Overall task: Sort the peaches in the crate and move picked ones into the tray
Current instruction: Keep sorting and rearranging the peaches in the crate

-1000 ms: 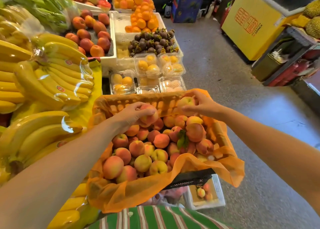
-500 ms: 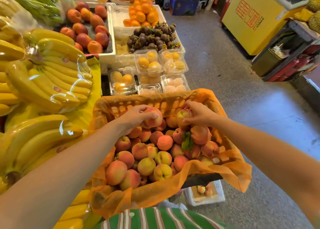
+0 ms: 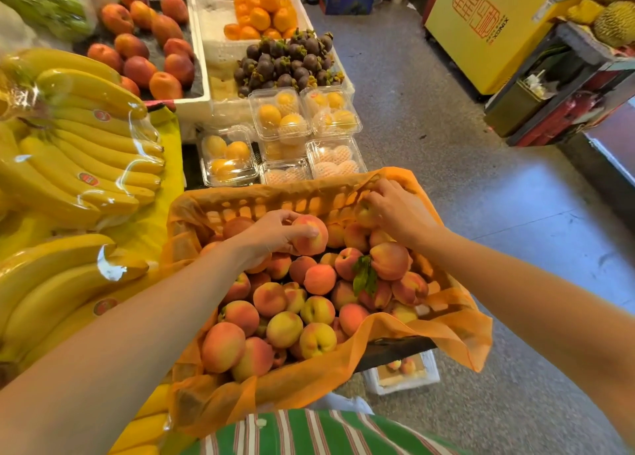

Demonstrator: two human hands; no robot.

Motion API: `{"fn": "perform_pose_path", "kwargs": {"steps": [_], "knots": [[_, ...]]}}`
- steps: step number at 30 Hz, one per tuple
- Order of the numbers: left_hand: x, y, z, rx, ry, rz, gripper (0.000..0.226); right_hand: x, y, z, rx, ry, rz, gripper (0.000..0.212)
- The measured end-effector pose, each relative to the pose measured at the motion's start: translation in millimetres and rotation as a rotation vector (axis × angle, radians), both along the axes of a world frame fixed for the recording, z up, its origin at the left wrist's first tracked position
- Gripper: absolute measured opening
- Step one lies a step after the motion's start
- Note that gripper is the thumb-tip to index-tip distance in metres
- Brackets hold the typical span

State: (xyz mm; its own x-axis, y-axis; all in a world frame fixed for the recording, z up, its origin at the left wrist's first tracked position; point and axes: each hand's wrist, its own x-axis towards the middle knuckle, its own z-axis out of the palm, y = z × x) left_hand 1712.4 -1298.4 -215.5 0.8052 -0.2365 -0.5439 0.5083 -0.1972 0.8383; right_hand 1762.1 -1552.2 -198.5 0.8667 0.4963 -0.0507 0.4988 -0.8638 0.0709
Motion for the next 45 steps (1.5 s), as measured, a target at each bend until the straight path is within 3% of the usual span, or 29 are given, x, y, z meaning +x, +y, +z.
{"fn": "perform_pose_path", "kwargs": {"steps": [5, 13, 16, 21, 23, 26, 35, 40, 45], "knots": [[2.6, -3.1, -0.1, 0.003, 0.001, 0.001, 0.043, 2.9, -11.6, -1.4, 0.024, 0.086, -0.062, 0.037], [12.8, -25.1, -7.2, 0.017, 0.001, 0.037, 0.047, -1.9, -29.6, 25.3, 0.378, 0.179, -0.090, 0.026], [21.8, -42.7, -15.2, 0.090, -0.028, 0.038, 0.054, -10.1, -44.8, 23.0, 0.338, 0.121, -0.136, 0.043], [31.0, -67.7, -26.8, 0.580, -0.149, -0.114, 0.072, -24.6, -60.9, 1.0, 0.245, 0.277, -0.214, 0.070], [32.3, -72.7, -32.4, 0.695, -0.188, -0.177, 0.066, -26.6, -60.3, -3.4, 0.293, 0.296, -0.211, 0.072], [31.3, -79.2, -39.3, 0.777, -0.234, -0.232, 0.050, -27.4, -59.8, -10.2, 0.323, 0.285, -0.212, 0.071], [25.1, -76.5, -53.0, 0.856, -0.431, -0.469, 0.060, -30.7, -61.3, -27.7, 0.406, 0.174, -0.203, 0.055], [17.3, -59.0, -40.0, 0.854, -0.487, -0.512, 0.051, -29.5, -63.6, -22.9, 0.428, 0.196, -0.194, 0.048], [4.3, -33.8, -6.6, 0.822, -0.598, -0.436, 0.037, -26.5, -43.0, 6.0, 0.366, 0.036, -0.169, 0.042]]}}
